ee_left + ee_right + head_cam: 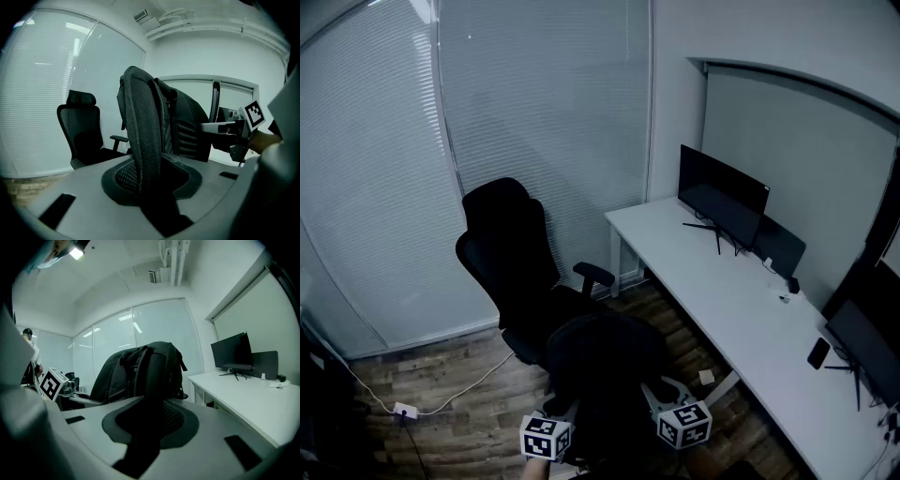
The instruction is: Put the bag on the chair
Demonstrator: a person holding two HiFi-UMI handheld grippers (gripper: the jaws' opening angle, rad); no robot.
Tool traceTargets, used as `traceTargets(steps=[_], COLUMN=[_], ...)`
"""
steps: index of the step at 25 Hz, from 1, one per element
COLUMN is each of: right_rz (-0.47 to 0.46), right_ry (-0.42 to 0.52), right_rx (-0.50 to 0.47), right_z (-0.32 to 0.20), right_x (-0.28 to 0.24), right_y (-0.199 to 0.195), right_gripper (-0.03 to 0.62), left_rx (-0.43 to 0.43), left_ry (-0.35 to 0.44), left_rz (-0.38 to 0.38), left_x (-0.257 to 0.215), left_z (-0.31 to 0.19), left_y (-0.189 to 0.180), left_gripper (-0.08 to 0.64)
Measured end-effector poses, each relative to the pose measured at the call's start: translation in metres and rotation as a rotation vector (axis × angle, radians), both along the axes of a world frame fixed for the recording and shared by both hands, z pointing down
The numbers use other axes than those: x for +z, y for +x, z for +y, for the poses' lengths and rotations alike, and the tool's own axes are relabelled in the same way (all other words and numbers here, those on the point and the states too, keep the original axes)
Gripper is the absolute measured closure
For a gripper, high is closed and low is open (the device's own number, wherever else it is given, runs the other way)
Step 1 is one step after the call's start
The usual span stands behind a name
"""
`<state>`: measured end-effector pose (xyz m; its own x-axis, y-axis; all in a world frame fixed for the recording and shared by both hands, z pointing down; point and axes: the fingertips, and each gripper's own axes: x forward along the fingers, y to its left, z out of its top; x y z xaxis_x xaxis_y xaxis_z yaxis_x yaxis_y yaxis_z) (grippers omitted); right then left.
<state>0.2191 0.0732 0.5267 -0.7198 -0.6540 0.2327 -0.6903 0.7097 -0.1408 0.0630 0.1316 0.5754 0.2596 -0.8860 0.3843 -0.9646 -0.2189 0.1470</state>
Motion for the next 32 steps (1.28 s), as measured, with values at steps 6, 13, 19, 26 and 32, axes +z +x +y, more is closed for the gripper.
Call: traceTargets(steps=[6,13,19,26,32], right_rz=[-0.015,-0.044,-0.051,-0.045,-0.044], right_ry=[0.011,-0.004,0.000,0.007,-0.005], right_rx=[-0.022,-0.020,0.031,0.125,0.230], right_z=[0.012,-0.002,-0.030,-0.074,-0.117], right_x=[-0.007,-0.013,-0.017,-0.019,-0.019], right_y=[0.012,0.018,0.006,-0.029,-0.070], right_gripper=[0.486,0.486,0.486,0.486,0.486], left_rx=[-0.022,-0.018,0.033,0.120,0.226], left_ry=[0.012,0.018,0.027,0.031,0.007], left_rz=[-0.016,-0.044,-0.046,-0.024,-0.015], left_x=[-0.011,-0.021,-0.024,-0.023,-0.023], left_z=[0.017,0.006,-0.030,-0.090,-0.149], left_y=[0.013,0.016,0.001,-0.038,-0.082], left_gripper=[0.434,0.434,0.433,0.433,0.433])
